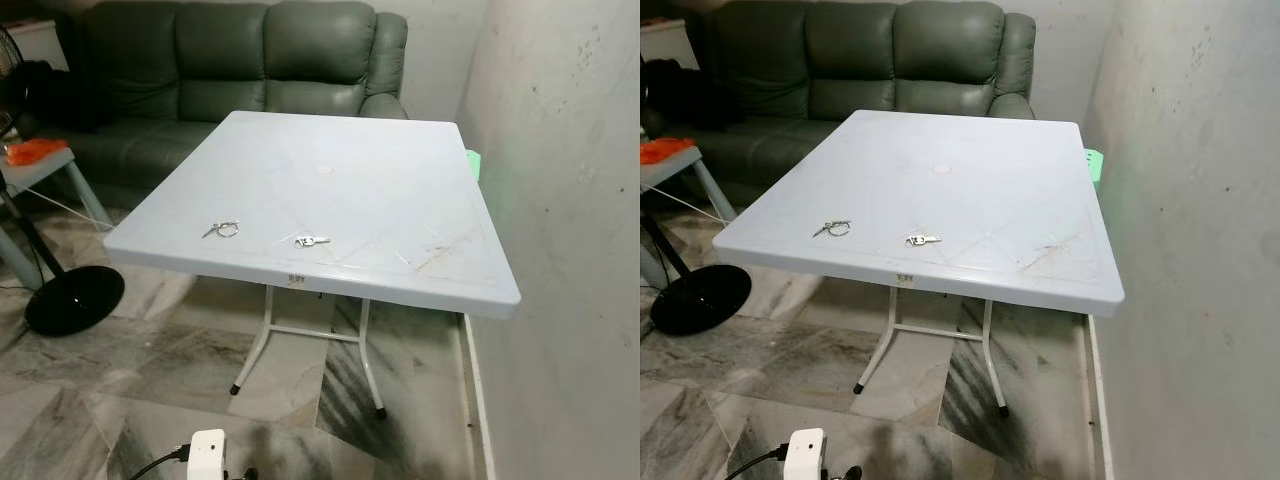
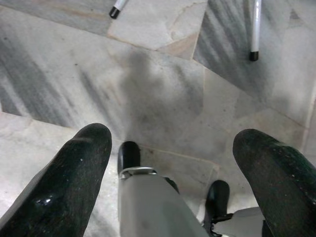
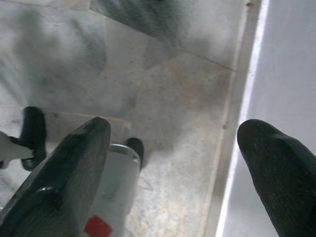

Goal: Hang keys on a hook

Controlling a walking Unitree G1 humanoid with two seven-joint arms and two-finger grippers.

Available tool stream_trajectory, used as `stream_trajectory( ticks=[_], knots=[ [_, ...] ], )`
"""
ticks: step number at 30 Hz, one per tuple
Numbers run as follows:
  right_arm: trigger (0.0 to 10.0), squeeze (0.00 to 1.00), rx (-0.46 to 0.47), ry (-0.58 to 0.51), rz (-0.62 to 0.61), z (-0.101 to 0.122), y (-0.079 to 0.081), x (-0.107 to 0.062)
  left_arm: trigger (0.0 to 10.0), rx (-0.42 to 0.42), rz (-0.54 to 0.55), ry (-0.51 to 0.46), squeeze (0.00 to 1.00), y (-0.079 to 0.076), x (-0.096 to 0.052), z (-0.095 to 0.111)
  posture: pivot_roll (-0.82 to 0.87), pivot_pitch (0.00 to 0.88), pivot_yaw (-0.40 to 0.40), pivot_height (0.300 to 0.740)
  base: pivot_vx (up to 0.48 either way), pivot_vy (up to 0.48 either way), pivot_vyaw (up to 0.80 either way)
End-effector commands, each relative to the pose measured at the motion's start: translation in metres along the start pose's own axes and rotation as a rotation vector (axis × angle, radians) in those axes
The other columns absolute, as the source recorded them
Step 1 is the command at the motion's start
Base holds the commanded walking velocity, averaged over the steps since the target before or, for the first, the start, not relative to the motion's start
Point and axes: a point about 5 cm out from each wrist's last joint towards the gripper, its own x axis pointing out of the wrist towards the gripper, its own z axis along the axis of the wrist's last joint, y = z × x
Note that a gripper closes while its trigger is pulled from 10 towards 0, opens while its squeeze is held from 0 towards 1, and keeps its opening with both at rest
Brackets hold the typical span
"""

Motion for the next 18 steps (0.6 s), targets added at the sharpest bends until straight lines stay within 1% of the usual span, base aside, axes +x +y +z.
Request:
stream_trajectory(
  ticks=[1, 5, 18],
  knots=[
    [10.0, 0.0, 0.005, -0.006, 0.006, 0.0022, 0.0014, 0.0006, 10.0, -0.002, 0.001, -0.001, 0.0, 0.0017, 0.0, 0.0012, 0.0, 0.0, -0.024, 0.74, 0.0, 0.345, 0.0],
    [10.0, 0.0, 0.006, -0.005, 0.009, 0.0014, 0.0015, 0.0004, 10.0, -0.003, 0.001, -0.003, 0.0, 0.0016, 0.0002, 0.002, 0.0, 0.0, -0.026, 0.74, 0.0, 0.379, 0.0],
    [10.0, 0.0, 0.002, 0.003, 0.008, -0.001, 0.0001, -0.0003, 10.0, 0.0, 0.0, -0.004, 0.0, -0.0003, 0.0007, 0.0032, 0.0, 0.0, -0.033, 0.74, 0.0, 0.458, 0.0]
  ],
)
